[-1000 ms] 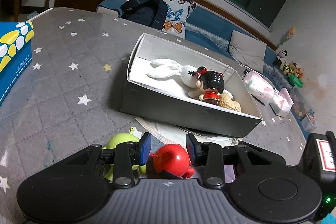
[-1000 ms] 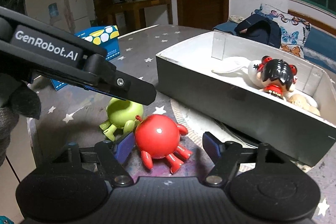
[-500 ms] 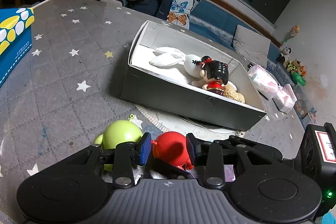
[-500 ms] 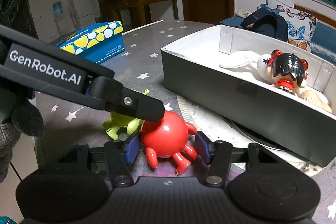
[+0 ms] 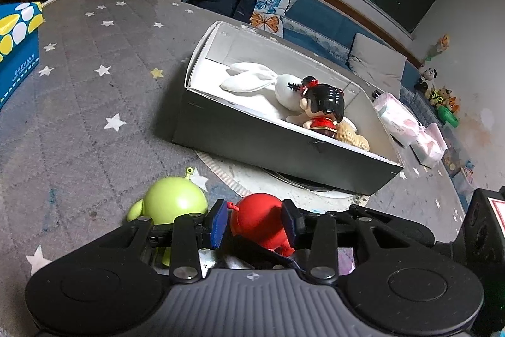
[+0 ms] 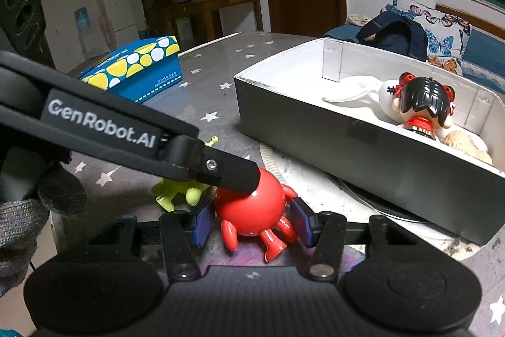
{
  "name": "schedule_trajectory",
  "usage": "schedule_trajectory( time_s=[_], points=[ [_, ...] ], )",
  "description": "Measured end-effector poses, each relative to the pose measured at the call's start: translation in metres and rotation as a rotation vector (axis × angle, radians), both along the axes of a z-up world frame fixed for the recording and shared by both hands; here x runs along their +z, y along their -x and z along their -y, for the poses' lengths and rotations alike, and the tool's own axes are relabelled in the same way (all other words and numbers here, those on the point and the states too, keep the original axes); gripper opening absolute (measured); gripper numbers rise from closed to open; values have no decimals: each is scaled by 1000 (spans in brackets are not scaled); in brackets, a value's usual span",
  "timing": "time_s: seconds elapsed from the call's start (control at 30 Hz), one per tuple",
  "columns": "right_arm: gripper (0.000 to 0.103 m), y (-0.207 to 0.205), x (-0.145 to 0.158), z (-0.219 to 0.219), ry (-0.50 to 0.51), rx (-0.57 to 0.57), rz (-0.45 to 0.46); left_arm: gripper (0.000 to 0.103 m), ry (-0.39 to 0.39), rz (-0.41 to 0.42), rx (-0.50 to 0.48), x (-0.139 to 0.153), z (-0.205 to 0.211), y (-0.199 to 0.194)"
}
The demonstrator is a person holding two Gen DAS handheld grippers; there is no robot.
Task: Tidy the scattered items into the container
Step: 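Close both tools on the red round figure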
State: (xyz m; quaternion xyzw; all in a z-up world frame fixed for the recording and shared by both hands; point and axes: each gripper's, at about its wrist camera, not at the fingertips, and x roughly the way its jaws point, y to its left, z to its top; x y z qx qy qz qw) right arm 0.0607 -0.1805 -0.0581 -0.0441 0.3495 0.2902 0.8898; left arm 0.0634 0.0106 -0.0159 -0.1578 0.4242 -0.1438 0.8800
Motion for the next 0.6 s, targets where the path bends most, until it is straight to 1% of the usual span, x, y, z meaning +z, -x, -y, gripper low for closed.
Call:
schedule_trajectory(
  time_s=[0.37, 0.6],
  points=[
    [55, -3, -4, -2, 22, -9, 8, 43, 13, 1, 30, -2, 3, -8],
    [53, -5, -4, -1, 19, -21, 6, 43, 26, -8, 52, -3, 2, -9]
  ],
)
